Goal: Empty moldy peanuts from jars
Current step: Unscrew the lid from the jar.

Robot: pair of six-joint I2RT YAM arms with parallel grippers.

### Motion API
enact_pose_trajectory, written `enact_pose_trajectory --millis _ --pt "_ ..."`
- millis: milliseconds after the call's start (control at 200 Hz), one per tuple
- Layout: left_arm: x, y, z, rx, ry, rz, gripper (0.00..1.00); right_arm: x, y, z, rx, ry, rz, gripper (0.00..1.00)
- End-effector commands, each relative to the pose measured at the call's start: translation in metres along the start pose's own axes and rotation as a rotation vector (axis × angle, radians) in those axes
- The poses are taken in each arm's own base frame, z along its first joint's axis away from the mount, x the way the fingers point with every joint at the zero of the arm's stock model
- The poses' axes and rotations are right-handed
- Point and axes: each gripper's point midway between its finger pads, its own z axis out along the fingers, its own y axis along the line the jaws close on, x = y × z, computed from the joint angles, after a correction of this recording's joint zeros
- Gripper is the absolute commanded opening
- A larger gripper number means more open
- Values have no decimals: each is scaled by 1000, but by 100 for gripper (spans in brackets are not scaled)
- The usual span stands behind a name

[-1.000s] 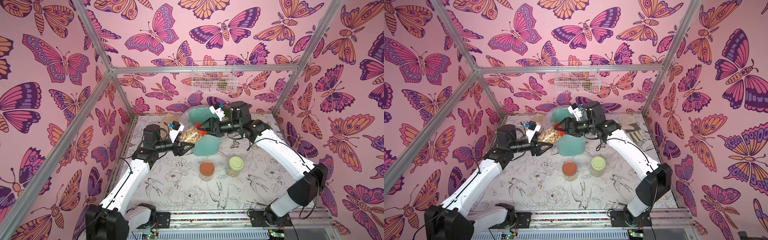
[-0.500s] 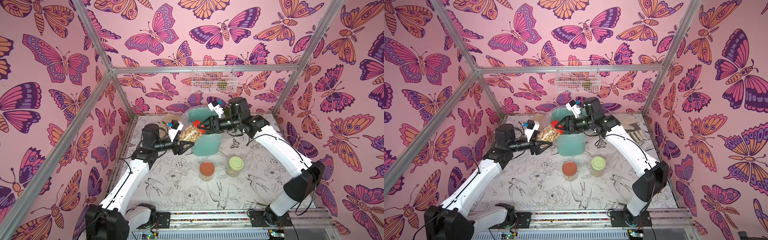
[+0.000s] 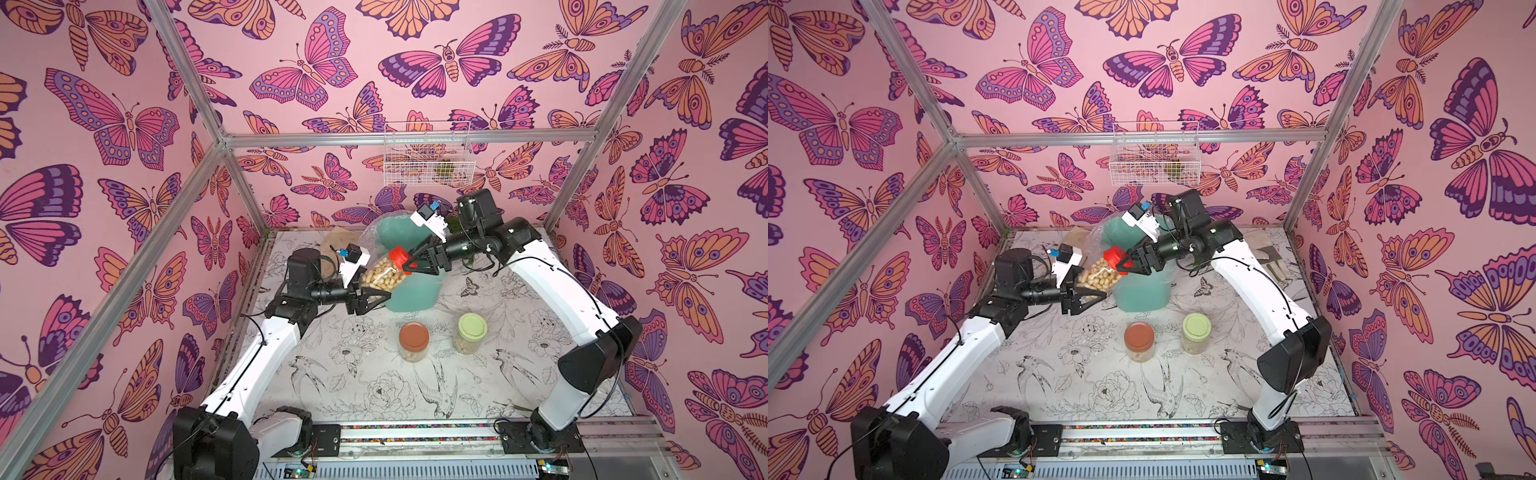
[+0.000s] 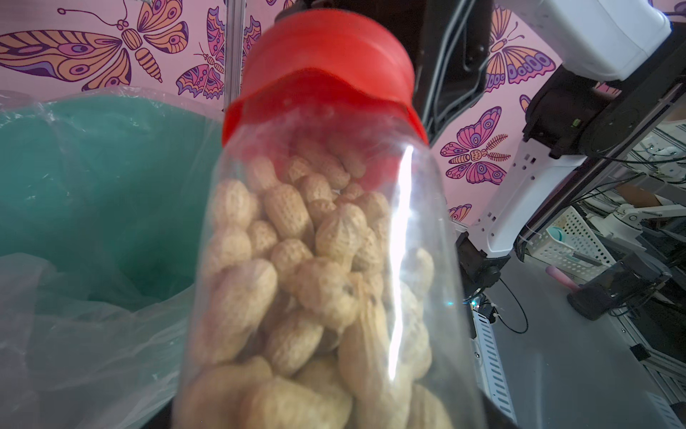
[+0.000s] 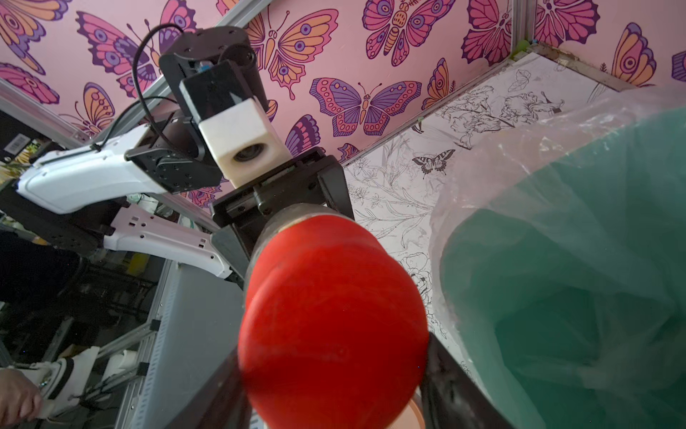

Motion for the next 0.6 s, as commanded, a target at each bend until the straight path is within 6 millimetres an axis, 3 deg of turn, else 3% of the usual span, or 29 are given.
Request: enact_pose_trajectory --millis 0,90,195,310,466,591 --pt "7 4 2 -1 20 -59 0 -8 11 0 -37 -9 -77 83" --pt "5 4 2 -8 17 -50 0 -17 12 -2 -32 -37 -17 100" --pt "3 4 1 -13 15 -41 0 -22 13 -2 -35 -57 68 99" --pt "1 4 0 -21 10 -28 0 -25 -4 -3 56 -88 251 99" --pt "1 4 -1 -31 8 -21 0 -11 -26 -6 194 -83 495 99" --pt "-1 5 0 -33 5 -15 0 -5 -22 -5 210 -76 561 99"
